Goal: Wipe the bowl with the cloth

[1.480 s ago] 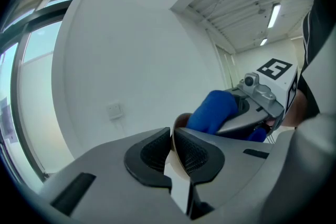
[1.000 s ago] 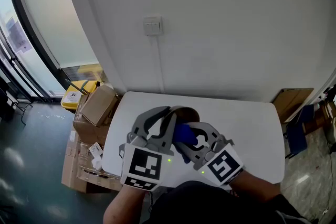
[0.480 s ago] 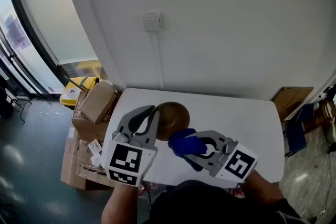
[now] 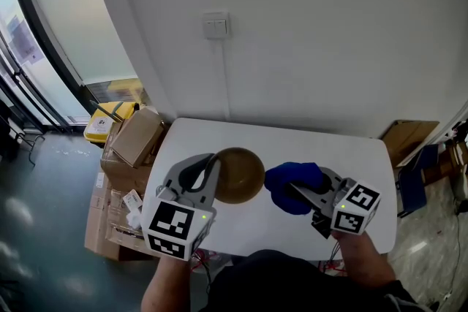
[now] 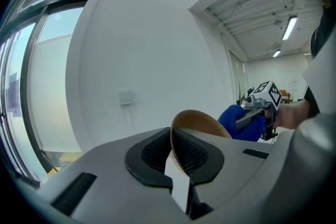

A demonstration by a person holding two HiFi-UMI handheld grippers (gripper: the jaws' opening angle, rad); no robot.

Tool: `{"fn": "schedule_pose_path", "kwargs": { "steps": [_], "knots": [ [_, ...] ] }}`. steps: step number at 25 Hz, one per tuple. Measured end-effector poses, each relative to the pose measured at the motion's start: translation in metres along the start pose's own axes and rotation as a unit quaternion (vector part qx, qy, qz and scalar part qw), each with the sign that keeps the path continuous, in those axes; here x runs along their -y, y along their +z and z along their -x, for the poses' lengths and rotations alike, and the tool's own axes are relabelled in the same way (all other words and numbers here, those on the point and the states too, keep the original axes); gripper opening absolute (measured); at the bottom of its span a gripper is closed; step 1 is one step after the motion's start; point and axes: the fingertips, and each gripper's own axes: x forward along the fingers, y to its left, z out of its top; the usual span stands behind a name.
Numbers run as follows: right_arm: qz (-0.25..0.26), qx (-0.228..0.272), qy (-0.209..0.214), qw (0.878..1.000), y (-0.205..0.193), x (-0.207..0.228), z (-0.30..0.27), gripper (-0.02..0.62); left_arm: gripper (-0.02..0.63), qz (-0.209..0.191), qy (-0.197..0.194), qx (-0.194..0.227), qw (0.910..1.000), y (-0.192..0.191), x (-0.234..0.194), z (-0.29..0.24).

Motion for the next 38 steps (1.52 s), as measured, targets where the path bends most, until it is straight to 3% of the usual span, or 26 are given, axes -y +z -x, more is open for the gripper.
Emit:
{"fn": "schedule_pose_path", "kwargs": {
  "steps": [3,6,11,22,28,38],
  "knots": [
    [-0.04,0.044,0.013,0.998,0.01,0.005,0.008,0.081,0.025,0.009,-0.005,-0.003,0.9999,-0.006,0.001,-0.001],
    [-0.041,0.066,0.009,0.997,0.015,0.007,0.011,0.08,0.025,0.024,-0.006,-0.001,0.9997,-0.013,0.001,0.002],
    [-0.027,0.071,0.004,0.997,0.015,0.003,0.018,0.081,0.025,0.076,0.003,0.002,0.9971,-0.034,0.001,0.014],
    [-0.055,0.044,-0.012,0.997,-0.012,0.013,0.025,0.08,0.025,0.168,-0.005,-0.065,0.9836,-0.114,0.003,-0.009],
    [-0.085,0.033,0.003,0.996,-0.035,0.017,0.021,0.081,0.025,0.206,-0.011,-0.109,0.9724,-0.163,-0.001,-0.042],
    [-0.141,-0.012,0.003,0.99,-0.104,0.032,0.001,0.081,0.026,0.272,-0.015,-0.174,0.9462,-0.272,-0.004,-0.094]
  ]
}}
